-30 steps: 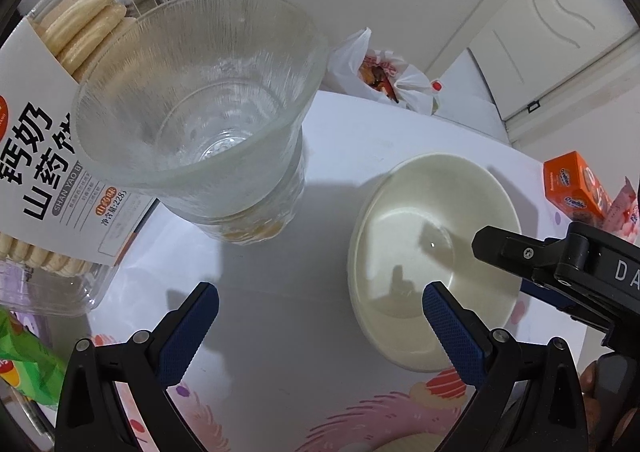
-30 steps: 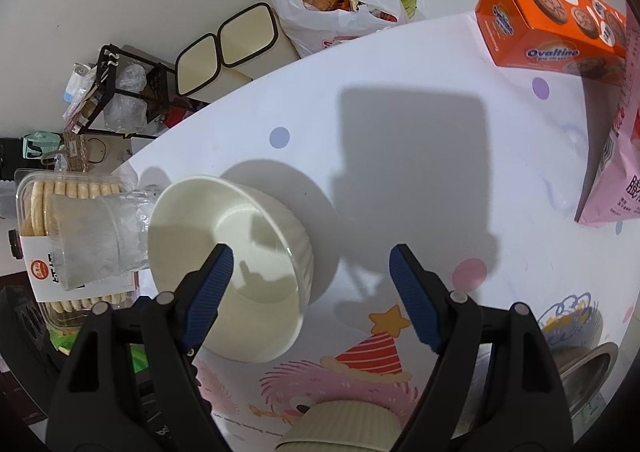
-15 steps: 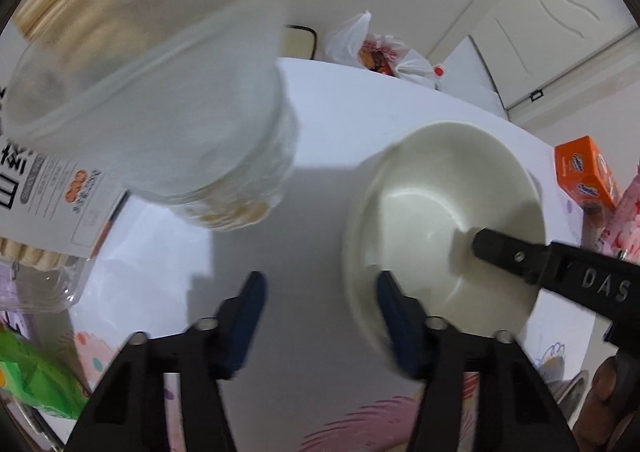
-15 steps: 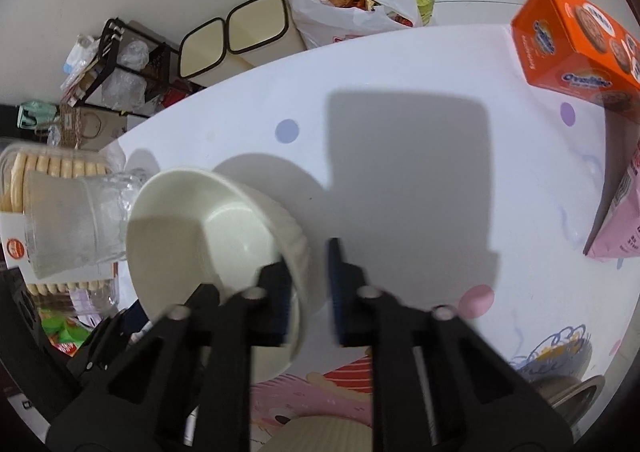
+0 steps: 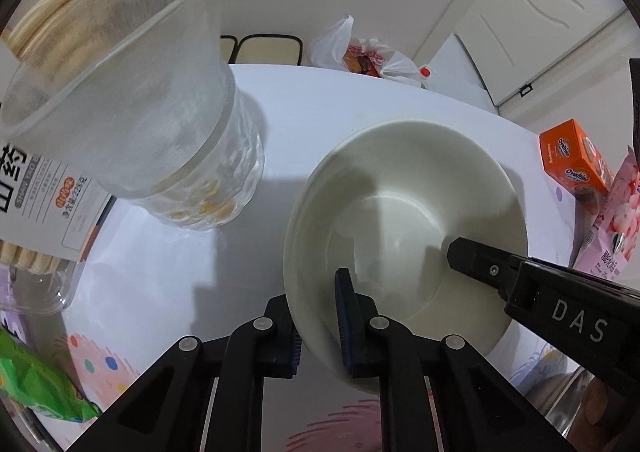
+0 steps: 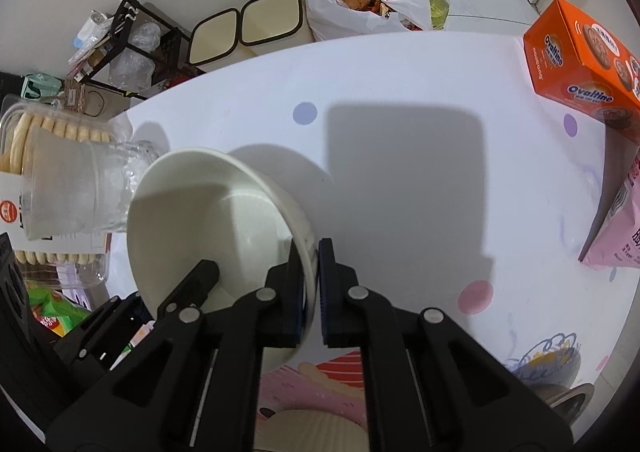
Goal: Organize plates and bowls
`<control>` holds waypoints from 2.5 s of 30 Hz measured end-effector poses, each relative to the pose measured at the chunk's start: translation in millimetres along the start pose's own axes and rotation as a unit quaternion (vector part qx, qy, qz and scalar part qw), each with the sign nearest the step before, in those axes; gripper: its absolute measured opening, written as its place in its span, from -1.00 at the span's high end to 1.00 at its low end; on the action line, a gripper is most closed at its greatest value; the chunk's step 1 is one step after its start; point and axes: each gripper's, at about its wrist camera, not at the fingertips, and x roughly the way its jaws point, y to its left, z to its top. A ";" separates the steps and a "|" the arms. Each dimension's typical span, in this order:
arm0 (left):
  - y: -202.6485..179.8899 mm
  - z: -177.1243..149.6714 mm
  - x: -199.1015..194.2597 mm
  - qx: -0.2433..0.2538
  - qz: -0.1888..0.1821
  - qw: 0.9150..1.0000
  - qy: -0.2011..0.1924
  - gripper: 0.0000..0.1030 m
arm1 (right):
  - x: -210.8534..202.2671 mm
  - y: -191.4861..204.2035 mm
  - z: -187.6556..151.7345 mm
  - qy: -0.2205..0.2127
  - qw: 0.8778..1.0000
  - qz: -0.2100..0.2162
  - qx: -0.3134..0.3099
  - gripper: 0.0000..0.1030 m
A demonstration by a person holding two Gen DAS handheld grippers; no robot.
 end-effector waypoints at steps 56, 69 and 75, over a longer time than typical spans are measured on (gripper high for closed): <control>-11.7 -31.4 -87.5 0.032 0.006 0.998 -0.056 0.76 | -71.9 9.4 -43.7 -0.066 0.997 -0.017 -0.033 0.83; -17.6 -62.2 -120.1 0.038 0.013 0.996 -0.078 0.75 | -96.6 8.0 -69.4 -0.080 0.996 -0.001 -0.034 0.83; -17.0 -72.9 -136.5 0.027 0.007 0.996 -0.088 0.76 | -111.8 13.7 -84.7 -0.092 0.994 0.004 -0.049 0.81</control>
